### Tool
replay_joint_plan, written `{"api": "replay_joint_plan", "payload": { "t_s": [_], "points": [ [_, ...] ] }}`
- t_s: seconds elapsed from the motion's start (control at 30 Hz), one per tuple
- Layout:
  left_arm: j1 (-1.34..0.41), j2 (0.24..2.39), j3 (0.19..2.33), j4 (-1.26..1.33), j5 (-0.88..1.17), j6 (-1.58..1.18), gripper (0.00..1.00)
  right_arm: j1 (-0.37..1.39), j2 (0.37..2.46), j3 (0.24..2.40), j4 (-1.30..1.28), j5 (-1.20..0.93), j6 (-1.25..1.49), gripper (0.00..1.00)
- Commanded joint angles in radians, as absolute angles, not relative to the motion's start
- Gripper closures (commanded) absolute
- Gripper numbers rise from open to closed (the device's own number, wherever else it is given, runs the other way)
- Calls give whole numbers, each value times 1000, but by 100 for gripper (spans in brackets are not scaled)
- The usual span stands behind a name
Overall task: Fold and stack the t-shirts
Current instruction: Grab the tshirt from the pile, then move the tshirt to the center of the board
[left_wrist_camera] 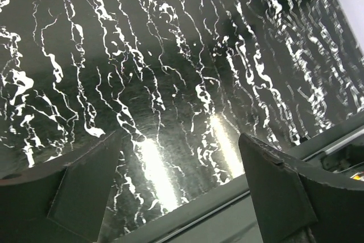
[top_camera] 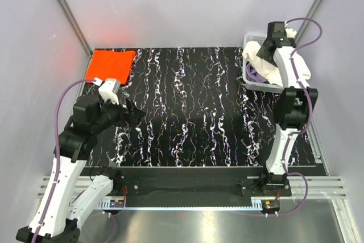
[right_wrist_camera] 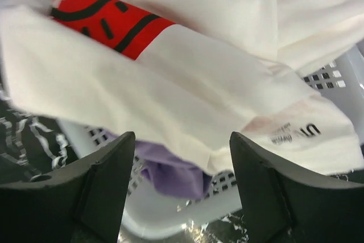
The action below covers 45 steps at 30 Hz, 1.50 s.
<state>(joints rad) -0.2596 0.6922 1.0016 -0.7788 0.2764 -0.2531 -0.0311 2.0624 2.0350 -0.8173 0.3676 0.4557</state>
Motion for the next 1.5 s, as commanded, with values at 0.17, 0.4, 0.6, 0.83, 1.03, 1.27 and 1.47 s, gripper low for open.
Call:
{"api": "replay_joint_plan", "payload": {
  "t_s": [0.17,0.4,0.6,0.83,1.03,1.27,1.47],
  "points": [
    [-305,724,1057,-804,212,-153,10,-44,2261,2235,-816,406,341,71],
    [-307,733,1081,-799,207,-187,10,-41,2252,2661,-855,388,288,100],
    [-307,761,1132,-816,233,-262,11,-5,1999,2631,-557,85,305,100],
    [-305,708,1158,-810,296,-391,15,216,1872,2744,-336,-283,570,100],
    [-305,552,1158,-784,216,-508,13,435,1753,2564,-323,-426,732,95],
    [-307,437,1250,-902,101,-560,12,440,1360,1852,-578,-166,693,43],
    [-307,437,1255,-1009,109,-578,10,439,1080,1355,-811,-115,635,16]
  ]
}}
